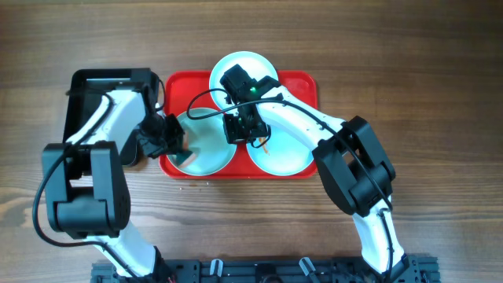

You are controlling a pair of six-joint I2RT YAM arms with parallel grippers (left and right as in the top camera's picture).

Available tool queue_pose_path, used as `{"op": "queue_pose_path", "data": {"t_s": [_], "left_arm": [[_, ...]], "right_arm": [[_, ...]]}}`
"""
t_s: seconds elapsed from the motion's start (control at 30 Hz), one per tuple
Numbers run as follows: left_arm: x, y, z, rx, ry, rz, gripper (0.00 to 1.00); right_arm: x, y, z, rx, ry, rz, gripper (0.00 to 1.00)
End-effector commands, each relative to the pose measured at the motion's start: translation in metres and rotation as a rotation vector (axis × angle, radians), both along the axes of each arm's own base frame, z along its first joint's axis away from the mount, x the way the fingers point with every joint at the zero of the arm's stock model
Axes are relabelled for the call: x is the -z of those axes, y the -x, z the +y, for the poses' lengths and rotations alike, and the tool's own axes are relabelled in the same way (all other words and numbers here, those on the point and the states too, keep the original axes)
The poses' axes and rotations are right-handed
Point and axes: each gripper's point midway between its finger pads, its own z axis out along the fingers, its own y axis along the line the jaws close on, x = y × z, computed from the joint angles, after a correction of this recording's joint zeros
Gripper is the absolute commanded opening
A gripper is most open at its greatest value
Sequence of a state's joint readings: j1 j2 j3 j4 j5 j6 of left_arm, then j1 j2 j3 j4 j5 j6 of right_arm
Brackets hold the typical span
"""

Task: Clean dirty plates on tray and stack at the side
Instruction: 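Scrub the left plate with the sponge in the left gripper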

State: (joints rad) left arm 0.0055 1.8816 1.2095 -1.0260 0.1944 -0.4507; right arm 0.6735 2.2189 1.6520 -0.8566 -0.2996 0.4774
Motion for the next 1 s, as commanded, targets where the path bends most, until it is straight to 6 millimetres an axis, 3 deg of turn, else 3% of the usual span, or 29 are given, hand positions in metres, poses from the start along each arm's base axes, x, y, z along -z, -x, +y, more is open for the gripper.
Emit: {"op": "queue_pose_path", "data": {"t_s": [0.0,0.07,0.2,0.33,0.47,0.6,0.7,0.8,0.97], "left_arm": [[-0.018,-0.020,0.011,0.000,-0.054,-0.052,0.04],[-0.026,-0.025,0.005,0.017,-0.049,-0.089,0.04],[-0.023,-0.038,-0.049,0.103,0.090,-0.171,0.04],[0.004,-0.037,-0.065,0.114,0.095,-0.157,0.04],[0.015,-0.018,-0.053,0.101,0.055,-0.069,0.04],[0.015,0.015,-0.006,0.115,-0.173,0.073,0.04],[0.011,0.029,0.018,0.103,-0.250,0.137,0.04],[0.004,0.021,0.030,0.088,-0.287,0.116,0.04],[-0.042,-0.030,0.032,0.059,-0.310,-0.090,0.04]], "right_arm": [[0.004,0.006,0.003,-0.038,0.000,0.015,0.04],[0.004,0.007,0.003,-0.038,0.001,0.016,0.04],[0.004,0.007,0.003,-0.038,0.000,0.016,0.04],[0.005,0.008,0.001,-0.038,0.007,0.024,0.04],[0.005,0.008,0.001,-0.038,0.007,0.024,0.04],[0.004,0.007,0.002,-0.038,0.003,0.018,0.04],[0.004,0.007,0.002,-0.038,0.003,0.018,0.04],[0.004,0.007,0.002,-0.038,0.003,0.018,0.04],[0.006,0.006,-0.002,-0.036,0.025,0.009,0.04]]}}
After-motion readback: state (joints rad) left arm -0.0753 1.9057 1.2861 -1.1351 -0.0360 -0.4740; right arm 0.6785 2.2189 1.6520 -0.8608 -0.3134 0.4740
